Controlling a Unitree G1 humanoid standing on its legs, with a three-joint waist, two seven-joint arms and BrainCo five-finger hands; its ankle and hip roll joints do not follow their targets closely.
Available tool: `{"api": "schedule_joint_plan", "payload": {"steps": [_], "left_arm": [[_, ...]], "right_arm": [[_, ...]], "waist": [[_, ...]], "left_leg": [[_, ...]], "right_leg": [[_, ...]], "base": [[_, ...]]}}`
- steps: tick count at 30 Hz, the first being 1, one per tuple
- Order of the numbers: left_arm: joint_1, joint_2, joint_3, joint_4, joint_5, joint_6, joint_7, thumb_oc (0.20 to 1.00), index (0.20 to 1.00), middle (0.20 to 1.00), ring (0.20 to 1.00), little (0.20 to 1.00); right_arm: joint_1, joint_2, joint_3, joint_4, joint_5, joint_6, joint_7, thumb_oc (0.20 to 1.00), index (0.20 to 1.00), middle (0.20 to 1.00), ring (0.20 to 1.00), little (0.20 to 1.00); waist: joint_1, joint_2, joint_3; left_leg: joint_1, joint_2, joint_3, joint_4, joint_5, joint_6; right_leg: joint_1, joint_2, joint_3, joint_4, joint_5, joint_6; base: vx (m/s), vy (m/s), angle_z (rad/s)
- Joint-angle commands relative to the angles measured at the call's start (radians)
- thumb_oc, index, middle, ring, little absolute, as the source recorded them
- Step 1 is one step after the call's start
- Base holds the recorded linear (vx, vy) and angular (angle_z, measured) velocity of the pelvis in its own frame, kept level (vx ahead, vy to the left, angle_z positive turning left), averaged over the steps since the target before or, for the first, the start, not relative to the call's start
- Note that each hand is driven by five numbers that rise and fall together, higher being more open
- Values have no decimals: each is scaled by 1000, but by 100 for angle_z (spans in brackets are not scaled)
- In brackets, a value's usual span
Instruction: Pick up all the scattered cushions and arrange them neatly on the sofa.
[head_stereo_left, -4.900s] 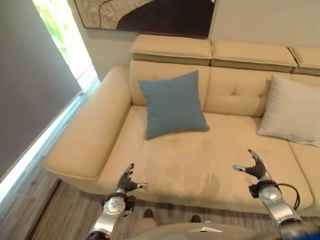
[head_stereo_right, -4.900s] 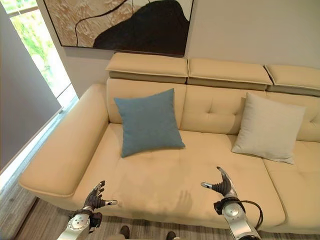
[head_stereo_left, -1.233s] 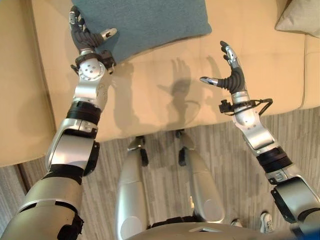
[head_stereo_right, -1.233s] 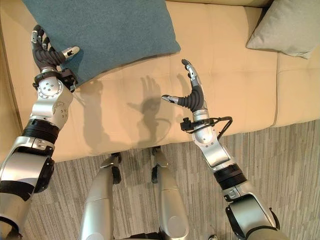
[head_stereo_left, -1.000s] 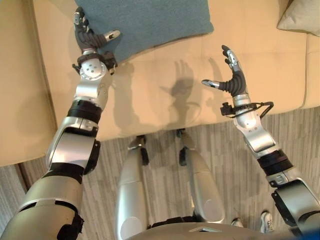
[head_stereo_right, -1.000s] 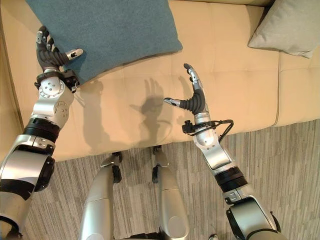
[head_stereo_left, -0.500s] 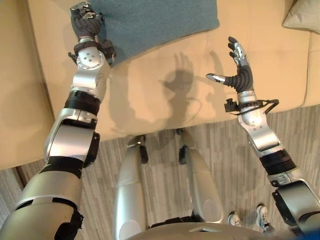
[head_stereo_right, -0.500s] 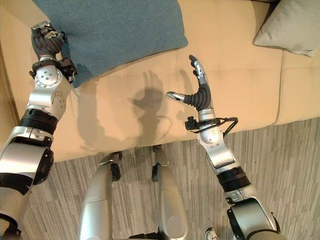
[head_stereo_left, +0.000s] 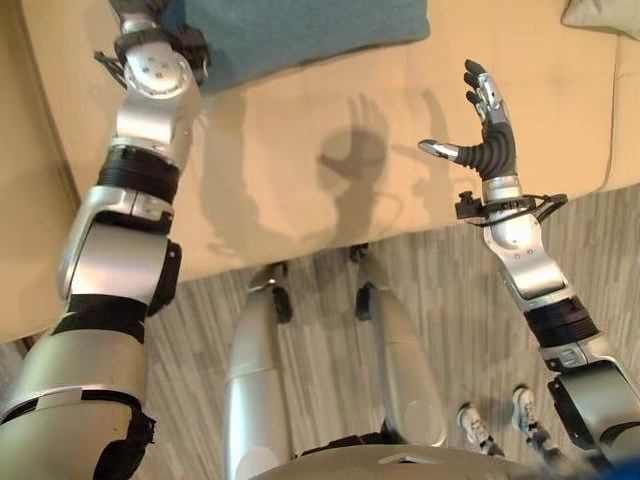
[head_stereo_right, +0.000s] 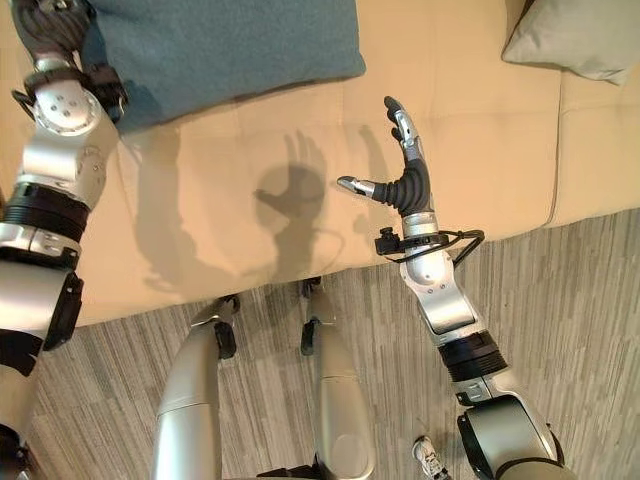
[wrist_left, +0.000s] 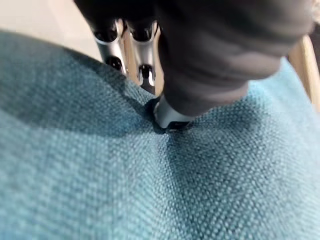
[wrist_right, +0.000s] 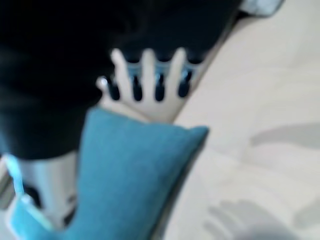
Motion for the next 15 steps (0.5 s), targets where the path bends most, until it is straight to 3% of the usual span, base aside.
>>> {"api": "schedule_joint_plan", "payload": {"steps": [1, 3, 4, 5, 7, 9, 10, 12, 13, 14, 15], "left_arm": [[-146, -1, -5, -52, 89, -102, 21, 200, 200, 200, 200, 200], [-184, 27, -21, -45, 94, -102, 31, 200, 200, 200, 200, 200], [-186, 26, -22, -43, 93, -103, 31, 200, 200, 200, 200, 200], [-201, 37, -29, -40, 93, -103, 34, 200, 200, 200, 200, 200], [-229, 55, -41, -27, 97, -100, 39, 200, 200, 200, 200, 200], [-240, 56, -45, -22, 99, -101, 42, 200, 200, 200, 200, 200], [-246, 58, -48, -19, 100, -100, 45, 200, 200, 200, 200, 200], [-266, 67, -49, -10, 91, -103, 51, 200, 200, 200, 200, 200], [-266, 66, -49, -10, 91, -104, 50, 200, 200, 200, 200, 200], [-292, 64, -72, 31, 49, -93, 17, 200, 200, 200, 200, 200], [-295, 64, -82, 44, 32, -85, -9, 467, 467, 467, 467, 467]], "right_arm": [[17, -71, -53, -14, 1, -66, -2, 1000, 1000, 1000, 1000, 1000], [28, -81, -49, -11, 3, -68, 7, 1000, 1000, 1000, 1000, 1000], [29, -81, -50, -11, 3, -69, 7, 1000, 1000, 1000, 1000, 1000], [32, -83, -50, -12, 4, -69, 11, 1000, 1000, 1000, 1000, 1000], [45, -92, -50, -21, 5, -71, 22, 1000, 1000, 1000, 1000, 1000], [50, -95, -52, -24, 4, -72, 25, 1000, 1000, 1000, 1000, 1000], [50, -95, -51, -25, 4, -72, 26, 1000, 1000, 1000, 1000, 1000], [55, -98, -53, -24, 11, -75, 28, 1000, 1000, 1000, 1000, 1000], [55, -99, -53, -25, 11, -75, 28, 1000, 1000, 1000, 1000, 1000], [51, -107, -47, -24, 23, -72, 29, 1000, 1000, 1000, 1000, 1000], [50, -114, -43, -25, 20, -65, 35, 1000, 1000, 1000, 1000, 1000]], "waist": [[-24, 67, -53], [-24, 78, -71], [-27, 73, -63], [-25, 79, -74], [-28, 84, -81], [-33, 80, -76], [-31, 85, -85], [-33, 88, -87], [-37, 83, -79], [-37, 91, -88], [-37, 91, -86]], "left_leg": [[116, -35, -100, -132, -66, -96], [133, -34, -110, -138, -97, -97], [122, -37, -97, -132, -71, -93], [133, -34, -109, -136, -100, -96], [139, -33, -106, -134, -105, -95], [129, -37, -91, -129, -79, -91], [141, -34, -104, -135, -106, -95], [143, -32, -102, -135, -109, -97], [131, -36, -89, -130, -78, -93], [140, -29, -98, -132, -108, -99], [140, -29, -97, -132, -109, -98]], "right_leg": [[134, -64, -28, -8, -13, 115], [145, -59, -21, -12, -26, 125], [137, -66, -28, -11, -9, 118], [147, -60, -21, -15, -23, 126], [152, -63, -22, -16, -18, 130], [145, -72, -30, -17, 3, 124], [153, -65, -23, -21, -13, 132], [158, -64, -24, -25, -8, 133], [149, -73, -31, -24, 11, 126], [161, -64, -31, -31, -1, 135], [161, -68, -34, -33, 5, 136]], "base": [[-75, -1, -13], [58, 13, -8], [102, 12, 0], [0, 0, 0], [53, 10, 1], [-37, 2, 1], [0, 0, 0], [7, 14, 0], [0, 0, 0], [-5, 8, -4], [88, 12, -4]]}}
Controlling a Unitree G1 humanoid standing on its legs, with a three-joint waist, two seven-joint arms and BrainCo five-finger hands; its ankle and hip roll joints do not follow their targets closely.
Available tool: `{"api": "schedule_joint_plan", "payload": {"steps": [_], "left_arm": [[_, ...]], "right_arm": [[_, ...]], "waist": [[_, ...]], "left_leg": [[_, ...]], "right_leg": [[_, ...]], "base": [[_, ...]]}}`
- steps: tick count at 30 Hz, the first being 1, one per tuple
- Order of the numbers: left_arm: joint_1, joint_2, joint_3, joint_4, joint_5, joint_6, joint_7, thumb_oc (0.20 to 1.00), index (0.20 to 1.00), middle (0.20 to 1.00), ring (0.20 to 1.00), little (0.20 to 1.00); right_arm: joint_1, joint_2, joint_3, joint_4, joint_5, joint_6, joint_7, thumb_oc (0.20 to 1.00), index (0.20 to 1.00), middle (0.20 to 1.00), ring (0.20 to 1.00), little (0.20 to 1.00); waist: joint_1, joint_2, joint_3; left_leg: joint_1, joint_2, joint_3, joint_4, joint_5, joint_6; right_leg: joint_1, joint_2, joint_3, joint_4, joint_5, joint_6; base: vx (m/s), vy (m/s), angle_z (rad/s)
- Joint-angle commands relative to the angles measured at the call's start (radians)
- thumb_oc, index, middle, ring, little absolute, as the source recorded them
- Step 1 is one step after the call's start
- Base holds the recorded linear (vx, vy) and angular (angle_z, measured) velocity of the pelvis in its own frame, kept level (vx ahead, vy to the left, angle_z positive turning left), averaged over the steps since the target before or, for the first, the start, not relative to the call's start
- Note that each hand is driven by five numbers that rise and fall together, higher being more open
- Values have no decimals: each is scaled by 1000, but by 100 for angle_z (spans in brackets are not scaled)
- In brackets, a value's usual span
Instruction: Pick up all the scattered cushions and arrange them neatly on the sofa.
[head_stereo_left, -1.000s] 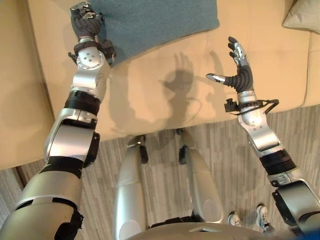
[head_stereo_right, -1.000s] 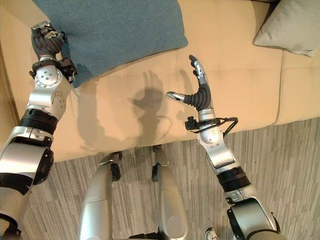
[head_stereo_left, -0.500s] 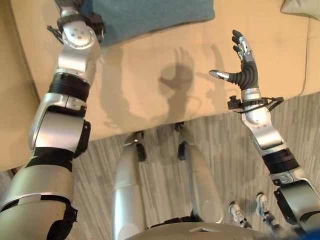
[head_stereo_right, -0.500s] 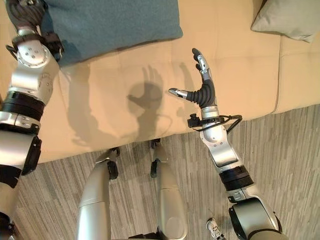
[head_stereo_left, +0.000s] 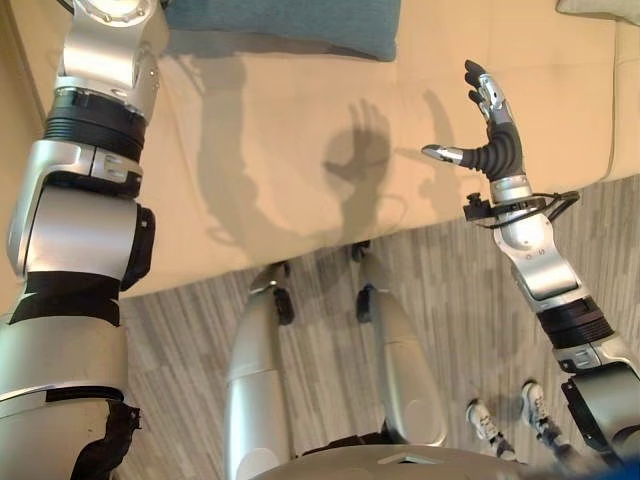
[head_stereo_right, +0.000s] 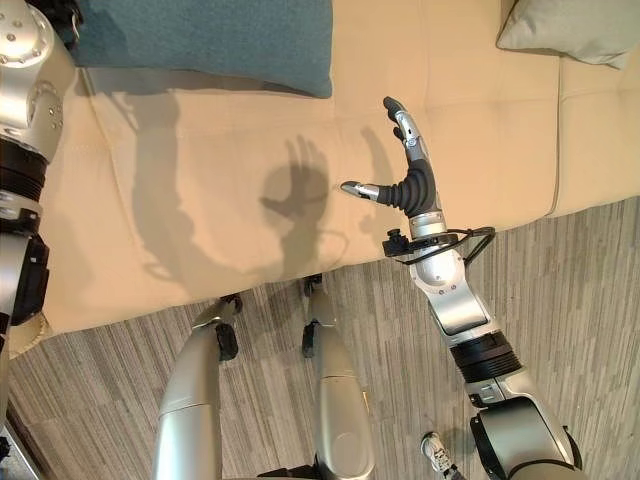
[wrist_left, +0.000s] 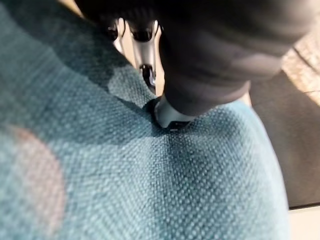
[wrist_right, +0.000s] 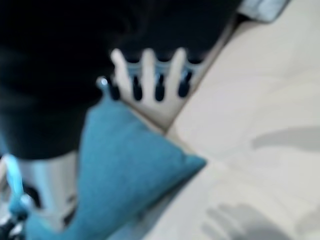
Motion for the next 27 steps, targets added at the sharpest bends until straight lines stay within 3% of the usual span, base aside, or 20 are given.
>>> {"api": "schedule_joint_plan", "payload": {"steps": [1, 3, 4, 10, 16, 23, 25, 27], "left_arm": [[-104, -2, 4, 39, -2, -83, -45, 489, 489, 489, 489, 489], [-104, -2, 4, 39, -2, -83, -45, 489, 489, 489, 489, 489], [-66, -30, 23, 74, -37, -60, -89, 1000, 1000, 1000, 1000, 1000], [40, -80, 66, 80, -21, -31, -130, 1000, 1000, 1000, 1000, 1000], [101, -78, 88, 61, 20, -19, -133, 1000, 1000, 1000, 1000, 1000], [69, -26, 67, 42, 131, -17, -69, 1000, 1000, 1000, 1000, 1000], [66, 5, 63, 23, 186, -10, -29, 1000, 1000, 1000, 1000, 1000], [73, 47, 64, 1, 212, -14, -13, 1000, 1000, 1000, 1000, 1000]], "right_arm": [[30, -46, -60, -15, 18, -45, -1, 1000, 1000, 1000, 1000, 1000], [30, -46, -60, -15, 18, -45, -1, 1000, 1000, 1000, 1000, 1000], [22, -48, -64, -25, 4, -26, 4, 1000, 1000, 1000, 1000, 1000], [34, -39, -93, -32, 8, -17, 0, 1000, 1000, 1000, 1000, 1000], [59, -25, -108, -38, 12, -20, 6, 1000, 1000, 1000, 1000, 1000], [86, -39, -108, -49, 11, -38, 22, 1000, 1000, 1000, 1000, 1000], [100, -45, -112, -60, 8, -51, 24, 1000, 1000, 1000, 1000, 1000], [112, -54, -113, -63, 8, -59, 30, 1000, 1000, 1000, 1000, 1000]], "waist": [[-27, 78, -85], [-27, 78, -85], [-25, 71, -77], [-16, 63, -58], [-8, 62, -61], [-2, 65, -71], [-3, 59, -67], [3, 60, -69]], "left_leg": [[128, -26, -116, -140, -114, -94], [128, -26, -116, -140, -114, -94], [116, -28, -113, -140, -106, -92], [103, -24, -120, -129, -110, -92], [104, -22, -121, -123, -113, -92], [117, -19, -120, -128, -108, -95], [110, -23, -110, -126, -75, -91], [120, -21, -110, -127, -75, -92]], "right_leg": [[132, -61, -41, 17, -34, 141], [132, -61, -41, 17, -34, 141], [125, -66, -47, 14, -29, 140], [115, -62, -54, 18, -48, 133], [118, -61, -59, 23, -61, 127], [127, -60, -63, 24, -73, 125], [124, -70, -74, 25, -59, 117], [134, -69, -78, 26, -65, 116]], "base": [[0, 0, 0], [-12, 6, -6], [-18, 16, -4], [-8, 7, 2], [2, 0, 2], [0, 0, 0], [-105, -33, 0], [-50, -14, -1]]}}
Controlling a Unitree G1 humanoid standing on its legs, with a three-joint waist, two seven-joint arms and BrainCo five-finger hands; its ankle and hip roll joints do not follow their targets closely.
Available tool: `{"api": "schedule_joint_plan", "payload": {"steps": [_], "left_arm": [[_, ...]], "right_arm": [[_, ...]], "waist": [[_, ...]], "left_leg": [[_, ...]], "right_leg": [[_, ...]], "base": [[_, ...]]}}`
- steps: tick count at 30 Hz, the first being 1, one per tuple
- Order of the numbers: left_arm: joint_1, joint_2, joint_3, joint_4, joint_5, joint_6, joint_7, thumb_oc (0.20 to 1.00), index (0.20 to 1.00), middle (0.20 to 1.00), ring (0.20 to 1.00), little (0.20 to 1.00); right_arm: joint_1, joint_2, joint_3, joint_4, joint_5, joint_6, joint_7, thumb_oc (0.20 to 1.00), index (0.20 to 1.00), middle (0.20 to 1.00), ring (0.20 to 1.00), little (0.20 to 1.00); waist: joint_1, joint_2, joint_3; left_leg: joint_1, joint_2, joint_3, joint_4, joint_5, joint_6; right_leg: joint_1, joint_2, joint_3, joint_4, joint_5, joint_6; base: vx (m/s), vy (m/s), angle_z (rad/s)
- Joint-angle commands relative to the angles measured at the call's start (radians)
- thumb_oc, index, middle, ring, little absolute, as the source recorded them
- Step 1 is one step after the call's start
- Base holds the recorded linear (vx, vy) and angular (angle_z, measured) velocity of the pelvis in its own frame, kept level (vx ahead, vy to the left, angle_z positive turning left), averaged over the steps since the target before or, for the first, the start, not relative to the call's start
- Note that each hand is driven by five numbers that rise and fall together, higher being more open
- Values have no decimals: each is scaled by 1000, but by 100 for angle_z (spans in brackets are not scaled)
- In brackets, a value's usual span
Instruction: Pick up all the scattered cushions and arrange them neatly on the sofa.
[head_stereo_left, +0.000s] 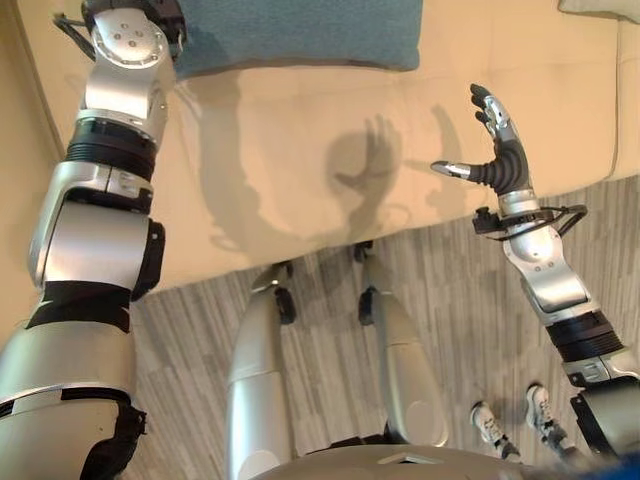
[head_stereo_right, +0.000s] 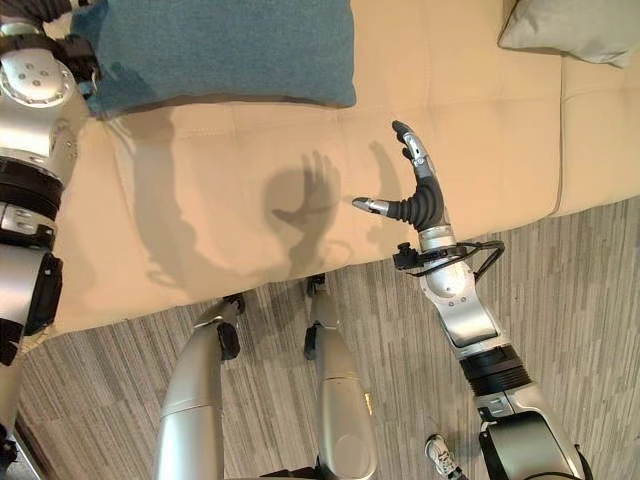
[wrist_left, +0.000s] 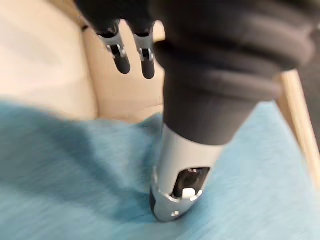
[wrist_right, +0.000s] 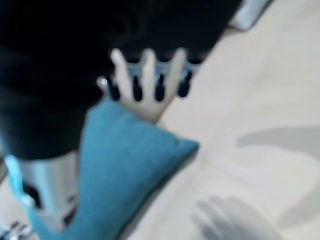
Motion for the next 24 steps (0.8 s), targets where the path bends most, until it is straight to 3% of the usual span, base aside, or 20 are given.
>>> {"api": "schedule_joint_plan", "payload": {"steps": [1, 4, 6, 9, 11, 12, 16, 19, 20, 24], "left_arm": [[-8, 55, 22, -68, 84, -48, 49, 1000, 1000, 1000, 1000, 1000], [97, 125, 51, -135, 69, -72, -7, 1000, 1000, 1000, 1000, 1000], [267, 127, 120, -228, 49, -98, -57, 1000, 1000, 1000, 1000, 1000], [716, 13, 276, -386, 82, -114, -148, 1000, 1000, 1000, 1000, 1000], [794, -8, 288, -413, 88, -115, -170, 1000, 1000, 1000, 1000, 1000], [940, -69, 301, -466, 104, -120, -210, 1000, 1000, 1000, 1000, 1000], [1176, -184, 267, -469, 151, -114, -305, 1000, 1000, 1000, 1000, 1000], [1253, -220, 230, -441, 200, -108, -336, 1000, 1000, 1000, 1000, 1000], [1319, -282, 213, -373, 191, -94, -358, 1000, 1000, 1000, 1000, 1000], [1369, -329, 155, -231, 265, -77, -384, 1000, 1000, 1000, 1000, 1000]], "right_arm": [[40, -36, -78, -52, 9, -71, 0, 1000, 1000, 1000, 1000, 1000], [71, -45, -82, -45, 25, -69, 20, 1000, 1000, 1000, 1000, 1000], [110, -35, -80, 1, 22, -54, 34, 1000, 1000, 1000, 1000, 1000], [222, 6, -79, 113, -17, -27, 47, 1000, 1000, 1000, 1000, 1000], [242, 17, -77, 137, -21, -21, 48, 1000, 1000, 1000, 1000, 1000], [283, 29, -86, 177, -36, -10, 54, 1000, 1000, 1000, 1000, 1000], [351, 55, -90, 310, -52, 11, 65, 1000, 1000, 1000, 1000, 1000], [378, 64, -83, 385, -58, 18, 77, 1000, 1000, 1000, 1000, 1000], [398, 75, -66, 455, -83, 34, 75, 1000, 1000, 1000, 1000, 1000], [400, 105, -37, 599, -95, 46, 80, 1000, 1000, 1000, 1000, 1000]], "waist": [[10, 48, -54], [28, 54, -64], [56, 53, -77], [102, 45, -109], [107, 50, -116], [123, 55, -129], [149, 77, -162], [155, 88, -179], [163, 98, -194], [171, 110, -216]], "left_leg": [[165, -28, -97, -161, -68, -93], [195, -25, -94, -171, -57, -96], [239, -27, -97, -190, -49, -99], [357, -31, -108, -243, -32, -104], [382, -34, -112, -257, -27, -104], [427, -38, -117, -284, -17, -107], [529, -40, -137, -337, 6, -114], [580, -37, -150, -368, 15, -117], [623, -31, -160, -383, 21, -118], [687, -22, -174, -421, 37, -120]], "right_leg": [[144, -72, -61, 47, -90, 111], [169, -71, -68, 47, -106, 105], [207, -69, -77, 44, -121, 95], [306, -63, -103, 39, -150, 77], [329, -61, -106, 37, -157, 74], [371, -58, -118, 32, -172, 67], [463, -49, -146, 25, -205, 54], [510, -42, -162, 22, -222, 48], [549, -35, -180, 26, -241, 41], [603, -23, -195, 31, -266, 32]], "base": [[0, 0, 0], [-18, -24, -2], [-24, -72, 7], [24, -112, 2], [45, -58, 5], [56, -63, 30], [56, -57, 30], [26, -74, 20], [-3, -85, 29], [-11, -67, 20]]}}
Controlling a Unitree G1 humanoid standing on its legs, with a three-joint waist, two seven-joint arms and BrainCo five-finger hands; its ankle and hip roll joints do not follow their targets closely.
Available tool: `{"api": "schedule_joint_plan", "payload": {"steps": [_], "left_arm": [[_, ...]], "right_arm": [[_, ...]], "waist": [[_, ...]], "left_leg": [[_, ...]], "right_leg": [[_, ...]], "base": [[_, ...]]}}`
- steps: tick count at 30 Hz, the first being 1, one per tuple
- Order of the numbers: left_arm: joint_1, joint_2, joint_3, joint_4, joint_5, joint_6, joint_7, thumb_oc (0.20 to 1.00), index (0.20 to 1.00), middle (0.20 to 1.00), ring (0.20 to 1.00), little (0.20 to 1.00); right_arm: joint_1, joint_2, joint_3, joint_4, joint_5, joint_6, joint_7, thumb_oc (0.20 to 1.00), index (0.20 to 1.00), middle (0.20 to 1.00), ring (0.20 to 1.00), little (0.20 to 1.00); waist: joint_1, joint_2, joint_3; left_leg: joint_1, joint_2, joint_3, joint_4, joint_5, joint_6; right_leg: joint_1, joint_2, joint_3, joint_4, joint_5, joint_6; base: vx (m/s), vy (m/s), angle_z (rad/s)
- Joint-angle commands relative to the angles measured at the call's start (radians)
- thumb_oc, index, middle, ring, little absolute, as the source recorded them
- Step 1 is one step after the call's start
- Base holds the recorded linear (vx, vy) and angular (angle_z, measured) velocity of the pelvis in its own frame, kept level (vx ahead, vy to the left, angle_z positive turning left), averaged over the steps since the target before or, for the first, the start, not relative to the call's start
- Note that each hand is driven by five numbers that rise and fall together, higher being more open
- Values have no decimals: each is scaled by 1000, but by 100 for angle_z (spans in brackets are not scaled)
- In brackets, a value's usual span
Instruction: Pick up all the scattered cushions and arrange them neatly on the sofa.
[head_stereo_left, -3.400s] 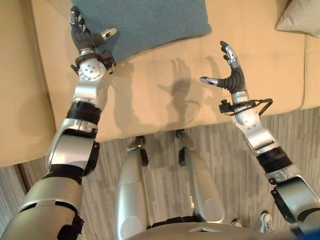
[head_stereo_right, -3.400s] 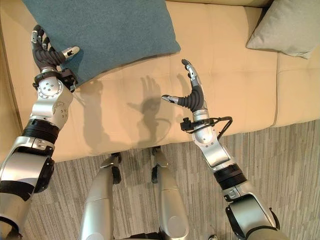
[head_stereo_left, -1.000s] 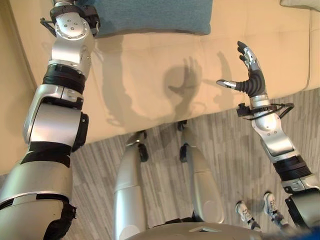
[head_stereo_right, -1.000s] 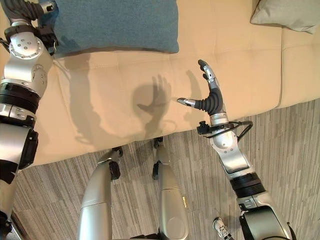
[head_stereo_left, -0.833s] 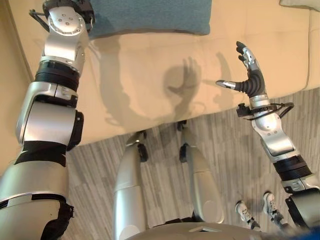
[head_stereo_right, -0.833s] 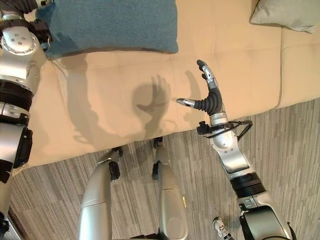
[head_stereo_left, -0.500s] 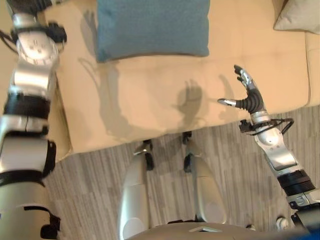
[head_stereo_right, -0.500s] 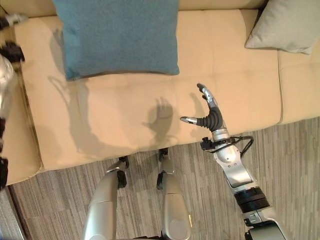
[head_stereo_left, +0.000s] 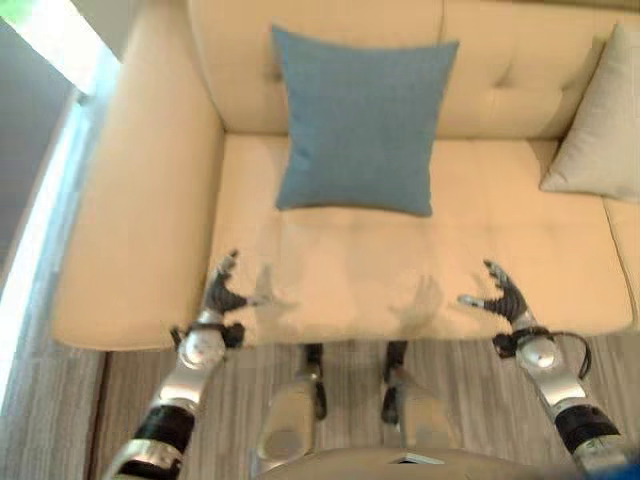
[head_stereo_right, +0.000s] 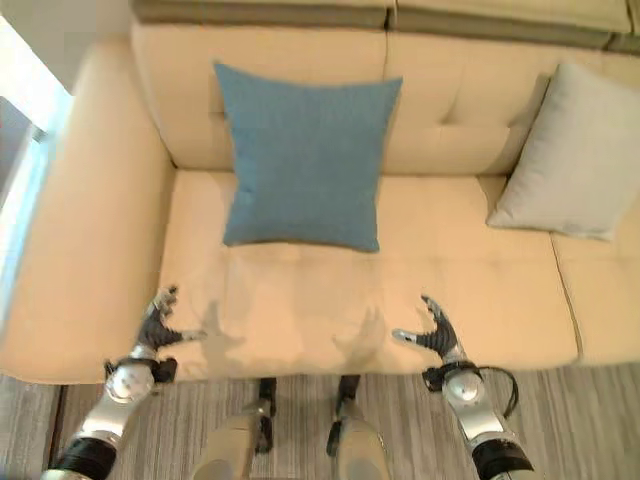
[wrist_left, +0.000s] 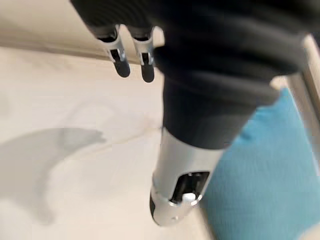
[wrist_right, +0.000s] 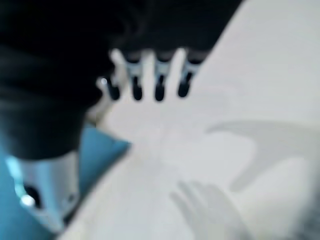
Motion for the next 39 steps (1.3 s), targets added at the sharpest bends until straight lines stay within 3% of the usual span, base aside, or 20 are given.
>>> {"api": "schedule_joint_plan", "payload": {"steps": [1, 2, 3, 4, 11, 12, 15, 16, 17, 18, 19, 21, 24, 28, 31, 34, 36, 37, 39], "left_arm": [[-2, -5, -21, 121, 92, -4, -35, 1000, 1000, 1000, 1000, 1000], [-3, -5, -21, 122, 92, -4, -35, 1000, 1000, 1000, 1000, 1000], [19, -75, -21, 322, 124, 21, -45, 1000, 1000, 1000, 1000, 1000], [23, -92, -22, 371, 130, 26, -49, 1000, 1000, 1000, 1000, 1000], [54, -138, 17, 489, 78, 36, -64, 1000, 1000, 1000, 1000, 1000], [46, -141, 9, 493, 75, 36, -64, 1000, 1000, 1000, 1000, 1000], [28, -140, -1, 492, 81, 35, -59, 1000, 1000, 1000, 1000, 1000], [22, -138, -2, 487, 82, 34, -58, 1000, 1000, 1000, 1000, 1000], [18, -137, 0, 501, 87, 38, -60, 1000, 1000, 1000, 1000, 1000], [17, -136, 0, 501, 87, 38, -60, 1000, 1000, 1000, 1000, 1000], [19, -138, 5, 515, 88, 38, -61, 1000, 1000, 1000, 1000, 1000], [21, -144, 12, 529, 85, 39, -61, 1000, 1000, 1000, 1000, 1000], [15, -162, 5, 529, 79, 33, -58, 1000, 1000, 1000, 1000, 1000], [-12, -167, -13, 539, 97, 35, -54, 1000, 1000, 1000, 1000, 1000], [-31, -163, -21, 548, 110, 34, -44, 1000, 1000, 1000, 1000, 1000], [-36, -157, -9, 562, 110, 38, -38, 1000, 1000, 1000, 1000, 1000], [-45, -142, -1, 577, 109, 48, -42, 1000, 1000, 1000, 1000, 1000], [-45, -142, -1, 577, 109, 48, -42, 1000, 1000, 1000, 1000, 1000], [-40, -130, 21, 596, 92, 56, -47, 1000, 1000, 1000, 1000, 1000]], "right_arm": [[12, 10, -4, 53, -31, -9, -4, 1000, 1000, 1000, 1000, 1000], [12, 10, -5, 54, -31, -10, -4, 1000, 1000, 1000, 1000, 1000], [31, 48, -8, 159, -18, -1, -3, 1000, 1000, 1000, 1000, 1000], [36, 58, -3, 189, -22, 3, -1, 1000, 1000, 1000, 1000, 1000], [58, 100, 13, 337, -18, 16, 5, 1000, 1000, 1000, 1000, 1000], [59, 105, 10, 365, -3, 16, 1, 1000, 1000, 1000, 1000, 1000], [49, 98, 11, 394, 5, 21, -9, 1000, 1000, 1000, 1000, 1000], [47, 98, 10, 397, 9, 23, -10, 1000, 1000, 1000, 1000, 1000], [46, 99, 11, 418, 18, 28, -5, 1000, 1000, 1000, 1000, 1000], [45, 99, 11, 418, 18, 28, -5, 1000, 1000, 1000, 1000, 1000], [50, 100, 9, 429, 23, 27, -2, 1000, 1000, 1000, 1000, 1000], [54, 102, 6, 444, 29, 27, 6, 1000, 1000, 1000, 1000, 1000], [52, 107, 3, 461, 33, 34, 14, 1000, 1000, 1000, 1000, 1000], [33, 116, 3, 478, 26, 43, 9, 1000, 1000, 1000, 1000, 1000], [18, 130, 19, 466, 5, 54, 4, 1000, 1000, 1000, 1000, 1000], [11, 140, 24, 478, -6, 64, 5, 1000, 1000, 1000, 1000, 1000], [4, 149, 35, 495, -15, 72, 9, 1000, 1000, 1000, 1000, 1000], [4, 150, 35, 495, -15, 72, 9, 1000, 1000, 1000, 1000, 1000], [17, 154, 32, 517, -15, 69, 12, 1000, 1000, 1000, 1000, 1000]], "waist": [[7, -3, -40], [6, -3, -41], [10, 4, -75], [10, 6, -84], [19, 9, -108], [18, 8, -102], [14, 5, -85], [9, 1, -83], [-3, -17, -78], [-5, -17, -80], [-10, -25, -83], [-23, -28, -101], [-41, -4, -116], [-54, -1, -116], [-41, -14, -100], [-31, -19, -89], [-15, -10, -75], [-16, -12, -77], [2, -3, -96]], "left_leg": [[24, 23, -55, 12, -74, -34], [22, 22, -56, 10, -71, -33], [89, 30, -57, -30, -64, -40], [105, 35, -62, -36, -65, -42], [160, 74, -89, -48, -39, -76], [136, 89, -92, -33, -16, -99], [92, 95, -86, 20, -4, -112], [78, 95, -71, 53, -20, -103], [98, 87, -33, 137, -110, -81], [94, 86, -34, 137, -108, -80], [121, 79, -33, 181, -160, -74], [164, 70, -40, 230, -199, -72], [260, 64, -69, 149, -245, -70], [276, 33, -70, 62, -238, -44], [273, -13, -86, 31, -241, -13], [269, -21, -76, 31, -236, -1], [248, -15, -56, 40, -220, 16], [245, -17, -56, 39, -217, 17], [236, -12, -53, 32, -189, 25]], "right_leg": [[38, -22, -48, 128, -152, 55], [37, -23, -49, 126, -149, 55], [101, -6, -64, 117, -178, 44], [114, 0, -63, 118, -188, 40], [209, 70, -59, 72, -236, 3], [228, 96, -55, 37, -248, -11], [228, 101, -57, 24, -249, -23], [214, 97, -57, 33, -247, -27], [189, 76, -54, 51, -232, -34], [186, 75, -55, 51, -230, -33], [178, 65, -46, 59, -221, -35], [165, 55, -33, 60, -201, -35], [130, 59, -13, 74, -180, -17], [80, 26, -13, 96, -128, 11], [36, -11, -5, 94, -76, 52], [16, -29, -10, 105, -62, 67], [24, -26, -17, 208, -120, 59], [21, -28, -17, 207, -118, 59], [78, 2, 6, 299, -187, 49]], "base": [[-23, -73, 5], [21, -133, 2], [26, -133, 9], [27, -133, 19], [-35, -147, 21], [-154, -164, 24], [-226, -76, 24], [-407, -33, 29], [-281, -10, 25], [-276, 5, 16], [-106, 30, -2], [-125, 82, 0], [-93, 153, -8], [-120, 176, 8], [-170, 201, -11], [-171, 133, -22], [-226, 100, -29], [-196, 94, -4], [-127, 50, -9]]}}
